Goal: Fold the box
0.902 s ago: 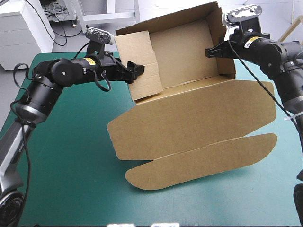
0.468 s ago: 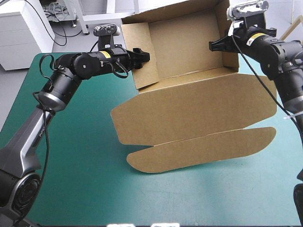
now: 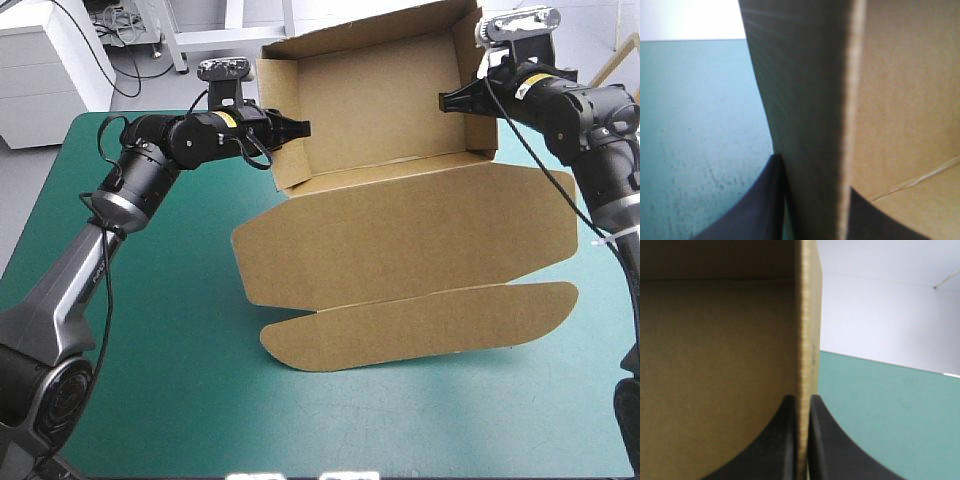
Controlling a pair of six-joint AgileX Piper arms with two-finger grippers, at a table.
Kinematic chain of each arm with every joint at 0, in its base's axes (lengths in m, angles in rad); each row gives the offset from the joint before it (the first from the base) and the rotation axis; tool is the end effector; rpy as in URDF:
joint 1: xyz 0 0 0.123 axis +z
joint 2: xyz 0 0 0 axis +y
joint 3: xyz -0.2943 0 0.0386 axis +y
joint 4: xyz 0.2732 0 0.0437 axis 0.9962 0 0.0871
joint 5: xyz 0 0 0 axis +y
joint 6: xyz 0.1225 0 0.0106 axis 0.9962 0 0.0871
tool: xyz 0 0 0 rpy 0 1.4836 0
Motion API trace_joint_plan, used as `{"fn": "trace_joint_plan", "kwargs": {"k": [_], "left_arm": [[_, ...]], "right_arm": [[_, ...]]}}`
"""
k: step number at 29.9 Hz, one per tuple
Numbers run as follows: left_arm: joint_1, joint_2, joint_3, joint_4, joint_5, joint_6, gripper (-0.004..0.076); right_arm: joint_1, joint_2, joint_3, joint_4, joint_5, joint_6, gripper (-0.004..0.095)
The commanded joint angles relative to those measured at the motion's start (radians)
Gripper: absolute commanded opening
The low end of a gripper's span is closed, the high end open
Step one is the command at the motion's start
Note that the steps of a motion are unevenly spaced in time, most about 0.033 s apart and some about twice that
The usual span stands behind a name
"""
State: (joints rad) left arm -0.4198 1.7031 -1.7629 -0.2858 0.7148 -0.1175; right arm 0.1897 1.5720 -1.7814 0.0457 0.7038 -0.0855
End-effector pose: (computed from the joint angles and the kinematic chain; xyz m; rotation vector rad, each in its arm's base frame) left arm 0.4019 -0.2043 0.4066 0.2048 2.1660 -0.6384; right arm 0.4019 0.0809 0.4681 -0.2564 1.9626 0.1197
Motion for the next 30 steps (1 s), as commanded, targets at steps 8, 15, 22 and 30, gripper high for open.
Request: {"fn": "trace_joint_plan", "kwargs": {"k": [8,15,22,30], "left_arm": [[-0.017,0.065,-0.039,0.036,0.158,0.042,-0.001],[-0.017,0.183,-0.04,0.024,0.241,0.038,-0.001],[-0.017,0.24,-0.061,0.036,0.326,0.038,-0.001],[-0.017,0.284,-0.119,0.058,0.427,0.04,-0.001]], "right_arm": [[-0.001,0.075,-0.029,0.102,0.178,-0.007,-0.0006],[-0.001,0.183,-0.029,0.173,0.28,-0.007,-0.0006],[0.018,0.269,-0.029,0.195,0.335,-0.007,-0.0006],[0.101,0.318,-0.029,0.166,0.31,0.004,-0.0006]]}}
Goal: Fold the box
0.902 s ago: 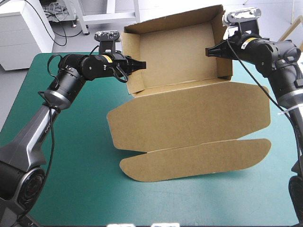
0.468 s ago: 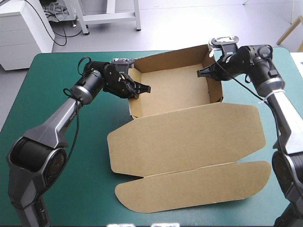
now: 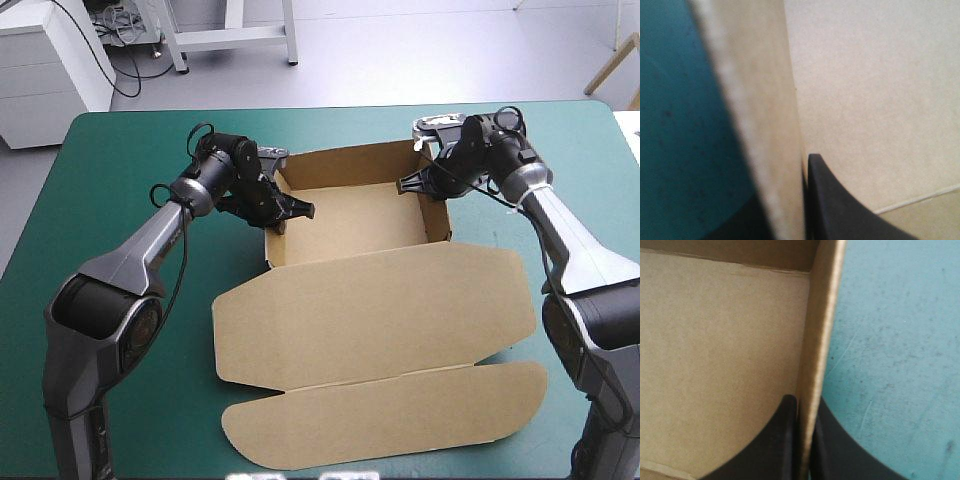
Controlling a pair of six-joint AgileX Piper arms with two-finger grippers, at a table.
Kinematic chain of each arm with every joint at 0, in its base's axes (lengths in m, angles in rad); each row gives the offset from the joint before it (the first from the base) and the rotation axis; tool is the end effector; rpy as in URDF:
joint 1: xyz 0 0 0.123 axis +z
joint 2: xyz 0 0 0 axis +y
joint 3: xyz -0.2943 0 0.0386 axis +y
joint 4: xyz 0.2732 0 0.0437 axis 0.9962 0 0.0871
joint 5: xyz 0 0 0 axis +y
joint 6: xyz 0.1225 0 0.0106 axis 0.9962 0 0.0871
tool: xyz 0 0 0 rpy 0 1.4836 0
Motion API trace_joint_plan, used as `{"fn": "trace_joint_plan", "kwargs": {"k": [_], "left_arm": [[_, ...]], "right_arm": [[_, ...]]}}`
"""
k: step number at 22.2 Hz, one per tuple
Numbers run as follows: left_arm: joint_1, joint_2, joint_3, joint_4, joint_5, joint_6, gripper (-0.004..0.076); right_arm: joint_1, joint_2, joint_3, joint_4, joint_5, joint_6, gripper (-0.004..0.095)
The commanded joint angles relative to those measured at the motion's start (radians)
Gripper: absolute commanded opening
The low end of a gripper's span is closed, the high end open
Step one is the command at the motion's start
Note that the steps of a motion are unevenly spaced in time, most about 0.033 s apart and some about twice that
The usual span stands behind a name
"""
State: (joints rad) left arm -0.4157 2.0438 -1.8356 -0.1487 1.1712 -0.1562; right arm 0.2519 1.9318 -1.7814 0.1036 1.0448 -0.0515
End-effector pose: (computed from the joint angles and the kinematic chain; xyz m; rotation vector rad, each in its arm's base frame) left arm 0.4311 -0.2086 0.2367 0.3194 2.8810 -0.3167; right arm 0.4539 0.1282 0.2775 -0.3646 2.6597 0.1994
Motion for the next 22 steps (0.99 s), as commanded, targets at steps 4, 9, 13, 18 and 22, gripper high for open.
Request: {"fn": "trace_joint_plan", "kwargs": {"k": [4,9,13,18,22], "left_arm": [[-0.021,-0.055,-0.046,-0.011,0.038,0.079,-0.0009],[-0.021,-0.055,-0.046,0.051,0.117,0.128,0.0055],[-0.021,-0.055,-0.046,0.057,0.122,0.184,0.0313],[-0.021,-0.059,-0.07,0.113,0.122,0.177,0.0547],[-0.021,-0.086,-0.123,0.12,0.122,0.177,0.0547]], "right_arm": [[0.047,-0.007,-0.029,0.111,-0.005,-0.03,-0.0006],[0.047,0.003,-0.029,0.073,0.015,-0.059,0.0123],[0.047,0.003,-0.029,0.073,0.024,-0.067,0.0438],[0.045,-0.002,-0.029,0.06,0.032,-0.067,0.0649],[0.029,-0.035,-0.035,0.053,0.029,-0.067,0.0649]]}}
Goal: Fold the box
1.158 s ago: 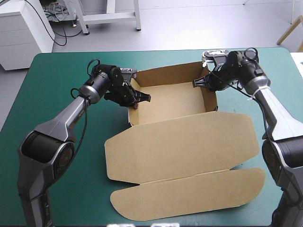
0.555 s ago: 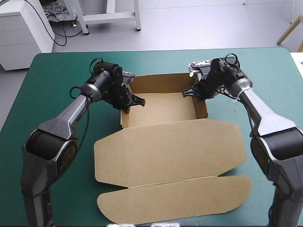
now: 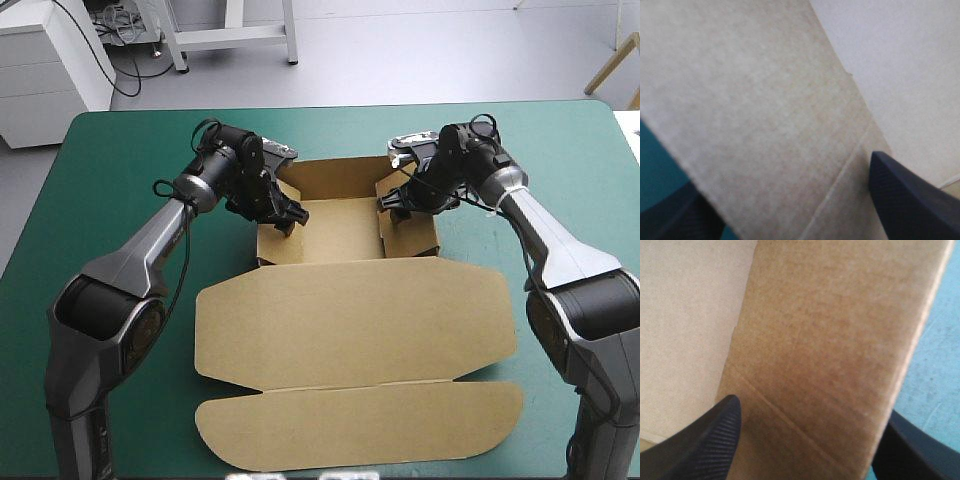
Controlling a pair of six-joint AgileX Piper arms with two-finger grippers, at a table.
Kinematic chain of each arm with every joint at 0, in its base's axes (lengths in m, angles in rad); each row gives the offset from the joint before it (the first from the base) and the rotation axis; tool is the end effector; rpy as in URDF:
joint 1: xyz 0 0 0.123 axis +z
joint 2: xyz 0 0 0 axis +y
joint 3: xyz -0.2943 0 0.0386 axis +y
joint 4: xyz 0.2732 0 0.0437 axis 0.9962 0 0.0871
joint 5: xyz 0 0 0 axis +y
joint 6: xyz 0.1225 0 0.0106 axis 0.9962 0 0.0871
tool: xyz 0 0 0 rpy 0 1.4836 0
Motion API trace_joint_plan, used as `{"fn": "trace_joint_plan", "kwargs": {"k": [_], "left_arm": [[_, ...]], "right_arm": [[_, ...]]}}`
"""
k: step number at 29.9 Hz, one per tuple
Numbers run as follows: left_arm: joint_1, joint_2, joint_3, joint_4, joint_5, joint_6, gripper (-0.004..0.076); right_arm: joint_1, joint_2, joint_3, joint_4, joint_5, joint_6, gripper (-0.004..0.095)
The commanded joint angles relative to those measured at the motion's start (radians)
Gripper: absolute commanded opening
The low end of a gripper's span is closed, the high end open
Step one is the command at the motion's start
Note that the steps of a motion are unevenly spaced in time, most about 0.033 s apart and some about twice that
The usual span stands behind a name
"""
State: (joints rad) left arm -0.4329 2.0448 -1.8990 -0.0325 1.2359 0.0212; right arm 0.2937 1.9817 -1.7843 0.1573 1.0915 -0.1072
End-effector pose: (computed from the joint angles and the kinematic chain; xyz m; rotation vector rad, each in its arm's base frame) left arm 0.4330 -0.2043 0.2525 0.6382 2.8032 -0.1270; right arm 0.4486 0.1535 0.2533 -0.4895 2.7339 0.2603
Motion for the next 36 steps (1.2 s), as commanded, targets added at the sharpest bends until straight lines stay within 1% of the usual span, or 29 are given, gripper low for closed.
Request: {"fn": "trace_joint_plan", "kwargs": {"k": [1,9,13,15,16,20,22,24,25,29,32,36], "left_arm": [[-0.004,-0.097,-0.072,0.004,0.057,0.0,0.0547],[-0.004,-0.208,-0.167,0.092,0.057,0.0,0.0545],[-0.004,-0.296,-0.169,0.144,0.058,0.004,0.054],[-0.004,-0.344,-0.169,0.163,0.058,0.01,0.0496],[-0.004,-0.366,-0.169,0.173,0.058,0.012,0.0457],[-0.004,-0.437,-0.169,0.188,0.058,0.014,0.0247],[-0.004,-0.47,-0.167,0.188,0.058,0.014,0.0127],[-0.004,-0.5,-0.164,0.188,0.058,0.017,0.0025],[-0.004,-0.514,-0.161,0.188,0.058,0.019,-0.0009],[-0.004,-0.573,-0.089,0.179,0.058,0.071,-0.001],[-0.004,-0.628,0.023,0.179,0.058,0.087,-0.001],[-0.004,-0.712,0.237,0.186,0.05,0.089,-0.001]], "right_arm": [[-0.02,-0.093,-0.033,-0.001,-0.021,-0.011,0.0649],[-0.084,-0.221,-0.033,-0.019,-0.023,-0.011,0.0648],[-0.096,-0.305,-0.033,-0.023,-0.025,-0.02,0.0648],[-0.096,-0.349,-0.033,-0.023,-0.031,-0.022,0.0648],[-0.096,-0.37,-0.033,-0.023,-0.033,-0.022,0.0648],[-0.096,-0.432,-0.033,-0.023,-0.04,-0.027,0.0648],[-0.096,-0.451,-0.033,-0.023,-0.037,-0.029,0.0648],[-0.096,-0.463,-0.033,-0.023,-0.032,-0.029,0.0648],[-0.096,-0.469,-0.033,-0.023,-0.028,-0.029,0.0648],[-0.096,-0.471,-0.031,-0.021,-0.025,-0.029,0.0648],[-0.096,-0.469,-0.031,-0.019,-0.025,-0.029,0.0648],[-0.096,-0.469,-0.031,-0.019,-0.033,-0.029,0.0648]]}}
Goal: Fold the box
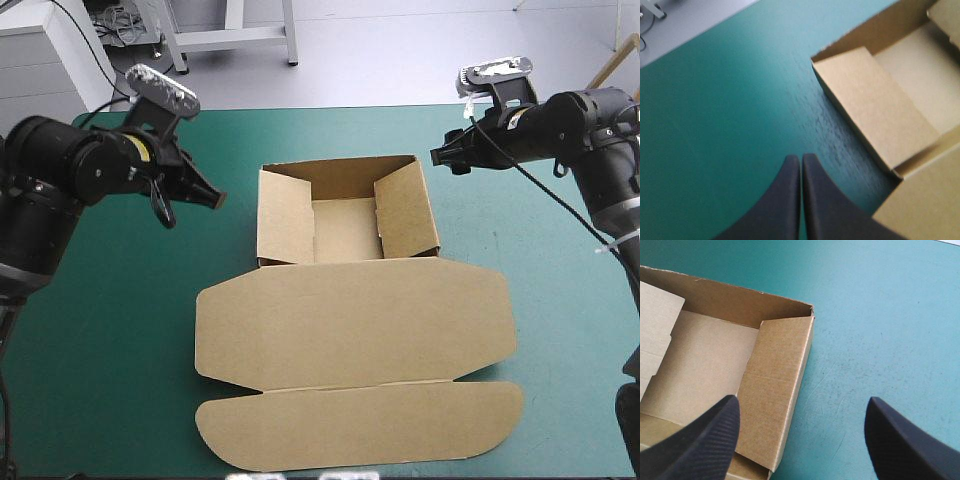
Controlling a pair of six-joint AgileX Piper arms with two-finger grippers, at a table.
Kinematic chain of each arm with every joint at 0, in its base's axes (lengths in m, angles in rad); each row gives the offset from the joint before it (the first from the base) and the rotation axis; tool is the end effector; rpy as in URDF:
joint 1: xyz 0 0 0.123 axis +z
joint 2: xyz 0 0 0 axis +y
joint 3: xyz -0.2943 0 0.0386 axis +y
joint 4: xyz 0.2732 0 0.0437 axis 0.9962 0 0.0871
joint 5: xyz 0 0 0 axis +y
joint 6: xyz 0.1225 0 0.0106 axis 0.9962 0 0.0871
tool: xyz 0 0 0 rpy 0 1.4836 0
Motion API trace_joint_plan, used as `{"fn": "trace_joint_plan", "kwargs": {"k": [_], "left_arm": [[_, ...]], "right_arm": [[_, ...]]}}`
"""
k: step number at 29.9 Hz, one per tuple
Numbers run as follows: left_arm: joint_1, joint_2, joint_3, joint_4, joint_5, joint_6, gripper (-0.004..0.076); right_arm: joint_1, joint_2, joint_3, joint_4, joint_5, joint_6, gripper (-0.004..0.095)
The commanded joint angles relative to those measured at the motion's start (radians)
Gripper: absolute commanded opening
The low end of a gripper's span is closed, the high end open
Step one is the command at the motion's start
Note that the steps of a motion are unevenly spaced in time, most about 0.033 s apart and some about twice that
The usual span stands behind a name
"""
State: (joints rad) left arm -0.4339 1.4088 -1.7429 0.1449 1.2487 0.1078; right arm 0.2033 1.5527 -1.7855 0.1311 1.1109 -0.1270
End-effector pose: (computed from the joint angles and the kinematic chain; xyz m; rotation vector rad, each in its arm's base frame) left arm 0.2947 -0.1180 0.4611 0.6293 2.3006 0.0322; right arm 0.3645 0.0898 0.4369 -0.3765 2.3304 0.2040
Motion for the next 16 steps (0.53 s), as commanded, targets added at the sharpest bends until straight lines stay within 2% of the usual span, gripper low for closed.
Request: {"fn": "trace_joint_plan", "kwargs": {"k": [1,9,16], "left_arm": [[-0.003,-0.099,0.142,0.014,0.026,0.003,-0.001],[-0.003,-0.242,0.567,0.044,-0.14,-0.028,-0.001],[-0.003,-0.312,0.786,0.036,-0.208,-0.037,-0.001]], "right_arm": [[-0.006,-0.039,-0.029,0.007,-0.052,-0.009,0.0648],[-0.006,0.015,-0.029,0.016,-0.039,-0.009,0.0648],[-0.006,0.119,-0.029,0.071,-0.021,-0.009,0.0641]]}}
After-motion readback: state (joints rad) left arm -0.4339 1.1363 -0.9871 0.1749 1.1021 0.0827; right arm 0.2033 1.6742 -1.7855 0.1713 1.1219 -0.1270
